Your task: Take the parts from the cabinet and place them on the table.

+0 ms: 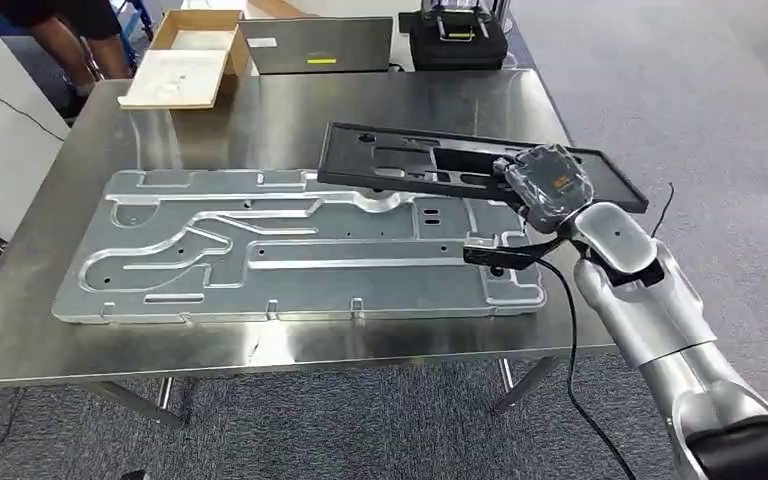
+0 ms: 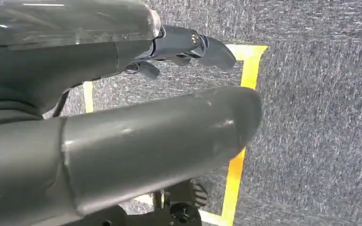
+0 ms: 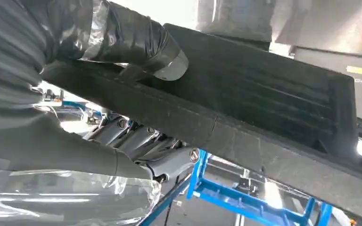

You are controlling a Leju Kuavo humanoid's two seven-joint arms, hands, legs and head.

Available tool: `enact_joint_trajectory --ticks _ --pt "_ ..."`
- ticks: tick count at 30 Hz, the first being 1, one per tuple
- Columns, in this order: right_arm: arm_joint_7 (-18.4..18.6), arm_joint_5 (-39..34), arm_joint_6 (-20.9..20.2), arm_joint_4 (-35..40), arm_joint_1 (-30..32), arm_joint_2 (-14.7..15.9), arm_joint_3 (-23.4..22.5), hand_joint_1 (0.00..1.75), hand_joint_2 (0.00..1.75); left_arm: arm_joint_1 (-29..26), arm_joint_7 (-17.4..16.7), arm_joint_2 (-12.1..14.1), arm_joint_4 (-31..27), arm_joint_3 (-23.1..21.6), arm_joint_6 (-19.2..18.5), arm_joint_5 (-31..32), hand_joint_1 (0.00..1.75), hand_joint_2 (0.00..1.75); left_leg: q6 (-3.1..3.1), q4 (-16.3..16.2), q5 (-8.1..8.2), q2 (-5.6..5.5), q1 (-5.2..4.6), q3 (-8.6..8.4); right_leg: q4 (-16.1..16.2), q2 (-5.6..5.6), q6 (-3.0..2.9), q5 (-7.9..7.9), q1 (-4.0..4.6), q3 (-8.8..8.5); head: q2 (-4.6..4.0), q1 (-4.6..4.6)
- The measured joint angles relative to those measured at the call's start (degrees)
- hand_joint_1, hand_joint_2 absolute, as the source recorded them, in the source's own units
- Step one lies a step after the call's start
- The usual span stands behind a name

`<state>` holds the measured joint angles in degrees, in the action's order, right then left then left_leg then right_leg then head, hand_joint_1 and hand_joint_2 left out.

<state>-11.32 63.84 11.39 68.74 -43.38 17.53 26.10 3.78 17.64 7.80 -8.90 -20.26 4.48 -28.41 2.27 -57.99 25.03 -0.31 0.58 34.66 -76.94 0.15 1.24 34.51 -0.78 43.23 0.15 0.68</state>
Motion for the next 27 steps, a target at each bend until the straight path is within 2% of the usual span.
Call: enact_joint_trajectory --ticks 1,2,4,5,6,9,10,11,12,14,15,16,17,18,19,20,21,23,24,25,26,27 --pt "0.0 0.0 -0.02 -0.22 0.01 0.0 0.11 1.66 1.75 -0.04 0.0 0.0 0.0 -0.02 0.0 0.0 0.0 0.0 0.0 -0.09 0.1 -0.01 0.03 -0.06 0.36 -0.01 0.07 -1.21 -0.1 0.16 0.0 0.0" --pt "0.0 0.02 -0.02 -0.41 -0.03 0.0 0.22 1.66 1.75 -0.04 0.0 -0.02 0.0 -0.04 0.0 0.0 0.0 0.0 -0.12 -0.25 0.27 -0.04 0.07 -0.15 3.09 -0.04 0.09 -3.51 -0.21 -0.86 -0.02 0.0" --pt "-0.04 1.03 -0.46 -0.74 -1.01 0.0 0.92 1.66 1.75 0.01 0.0 -0.02 0.0 -0.07 -0.02 0.13 0.0 0.0 -0.58 -0.68 0.79 -0.12 0.11 -0.48 13.25 -0.09 -0.07 -9.31 -0.45 -5.53 0.0 -0.02" --pt "-0.11 1.73 -0.74 -1.22 -1.82 0.0 1.79 1.66 1.75 0.04 -0.02 -0.02 0.0 -0.11 0.0 0.22 0.0 0.0 -0.87 -0.8 1.01 -0.09 -0.01 -0.21 15.71 -0.07 -0.24 -9.08 -0.42 -6.75 0.0 0.0" --pt "-0.13 2.55 -1.33 -1.9 -2.96 -0.26 2.94 1.66 1.75 0.23 -0.04 -0.02 0.0 -0.13 -0.02 0.28 0.0 0.0 -1.01 -1.24 1.09 -0.06 -0.33 0.06 16.92 -0.07 -0.33 -9.0 0.02 -6.98 0.0 0.0" --pt "-0.13 4.11 -2.73 -5.39 -6.26 -2.29 7.27 1.66 1.75 0.51 -0.28 -0.02 -0.02 -0.42 -0.02 0.85 0.0 0.0 -1.91 -0.74 0.92 0.1 -0.34 -0.02 16.55 0.22 -1.3 -8.93 0.08 -6.53 0.0 0.0" --pt "-0.55 4.22 -2.95 -6.76 -7.38 -3.48 8.55 1.66 1.75 0.74 -0.37 -0.02 -0.02 -0.46 -0.02 1.03 0.0 0.0 -2.37 -1.14 1.5 0.11 -0.17 0.25 17.21 0.2 -1.96 -9.24 -0.36 -6.86 0.0 0.02" --pt "-1.05 4.2 -2.95 -8.36 -8.43 -4.84 9.55 1.66 1.75 0.88 -0.48 -0.02 -0.09 -0.5 -0.07 1.42 0.0 0.0 -2.63 -2.42 2.38 0.09 -0.05 0.53 17.35 0.24 -2.31 -9.28 -0.29 -7.03 0.0 0.0" --pt "-1.42 3.98 -2.88 -10.04 -9.53 -6.39 10.67 1.66 1.75 1.15 -0.59 -0.04 -0.11 -0.61 -0.11 1.6 0.0 0.0 -2.88 -5.7 4.33 0.08 -0.04 1.97 17.35 0.25 -2.74 -9.3 -0.29 -7.04 0.0 0.02" --pt "-2.34 2.41 -1.97 -13.97 -10.68 -9.48 12.74 1.66 1.75 1.69 -0.9 -0.04 -0.11 -1.0 -0.26 2.23 0.0 0.0 -3.3 -14.34 8.05 0.1 0.07 6.15 17.33 0.23 -2.93 -9.19 -0.03 -7.14 0.0 0.0" --pt "-2.76 1.68 -1.55 -16.14 -10.93 -11.05 13.55 1.66 1.75 1.8 -0.96 -0.04 -0.13 -1.18 -0.28 2.65 0.0 0.0 -3.41 -17.74 8.86 0.1 0.07 7.96 17.27 0.23 -3.01 -9.14 0.08 -7.19 0.0 0.02" --pt "-3.28 0.63 -1.38 -18.21 -10.87 -12.64 14.25 1.66 1.75 1.83 -0.96 -0.11 -0.17 -1.44 -0.44 3.08 0.0 0.0 -3.43 -18.32 8.18 0.1 0.07 8.48 17.23 0.22 -3.11 -9.07 0.16 -7.27 0.0 0.0" --pt "-4.09 -0.95 -1.33 -20.44 -10.69 -14.37 14.54 1.66 1.75 1.85 -0.79 -0.13 -0.31 -1.79 -0.66 3.81 0.0 0.0 -3.34 -16.04 6.21 0.1 0.06 7.6 17.19 0.24 -3.17 -9.01 0.24 -7.35 0.0 0.0" --pt "-4.55 -2.26 -0.87 -22.8 -10.57 -16.01 14.71 1.66 1.75 1.99 -0.63 -0.13 -0.37 -2.12 -0.85 4.46 0.0 0.0 -3.17 -11.76 3.62 0.1 0.06 5.71 17.11 0.25 -3.18 -8.95 0.28 -7.45 0.0 0.02" --pt "-4.83 -3.17 -0.08 -25.41 -10.52 -17.87 14.84 1.66 1.75 2.23 -0.55 -0.13 -0.44 -2.38 -0.92 4.81 0.0 0.0 -2.87 -6.16 0.74 0.1 0.05 3.09 17.02 0.3 -3.15 -8.82 0.32 -7.53 0.0 0.0" --pt "-5.14 -3.54 0.57 -27.87 -10.41 -19.44 14.97 1.66 1.75 2.55 -0.39 -0.13 -0.46 -2.65 -1.09 5.03 0.0 0.0 -2.52 -1.66 -0.29 0.1 -0.01 1.31 16.95 0.28 -3.02 -8.68 0.33 -7.51 0.0 0.0" --pt "-5.36 -3.85 1.25 -29.82 -10.44 -20.33 15.06 1.66 1.75 2.86 -0.24 -0.13 -0.46 -2.86 -1.31 5.11 0.0 0.0 -2.34 -1.04 0.25 0.05 -0.4 0.61 16.79 0.26 -2.82 -8.7 0.74 -7.14 0.0 0.0" --pt "-5.81 -4.24 1.53 -33.64 -10.23 -22.01 15.37 1.66 1.75 3.13 0.22 -0.2 -0.63 -3.19 -1.6 5.42 0.0 0.0 -2.19 -0.85 0.11 -0.07 -0.48 0.72 17.02 0.19 -2.37 -8.79 0.59 -7.2 0.0 0.0" --pt "-5.94 -4.72 2.01 -35.03 -10.21 -22.34 15.41 0.0 0.0 3.01 0.43 -0.2 -0.63 -3.28 -1.9 5.55 0.0 0.0 -2.0 -0.8 0.13 -0.09 -0.48 0.69 17.19 0.16 -2.13 -8.85 0.59 -7.38 0.0 -0.02" --pt "-6.05 -5.16 2.19 -35.87 -10.58 -22.65 15.39 0.0 0.0 2.98 0.74 -0.22 -0.63 -3.3 -2.14 5.62 0.0 0.0 -1.52 -0.23 -0.17 -0.05 0.02 0.41 17.2 0.24 -1.75 -8.77 0.91 -7.46 0.0 0.02" --pt "-6.08 -5.6 2.3 -36.81 -10.95 -22.75 15.28 0.0 0.0 2.94 1.05 -0.28 -0.63 -3.32 -2.45 5.66 0.0 0.0 -1.24 0.17 -0.34 0.13 0.18 -0.02 16.13 0.2 -1.4 -7.85 0.73 -7.27 0.0 0.0" --pt "-6.21 -5.86 2.29 -37.66 -11.2 -22.8 15.28 0.0 0.0 3.07 1.29 -0.28 -0.63 -3.32 -2.54 5.68 0.0 1.75 -0.86 0.25 -0.38 0.21 0.21 -0.09 13.67 0.15 -1.19 -6.07 0.68 -6.15 0.0 -0.02"
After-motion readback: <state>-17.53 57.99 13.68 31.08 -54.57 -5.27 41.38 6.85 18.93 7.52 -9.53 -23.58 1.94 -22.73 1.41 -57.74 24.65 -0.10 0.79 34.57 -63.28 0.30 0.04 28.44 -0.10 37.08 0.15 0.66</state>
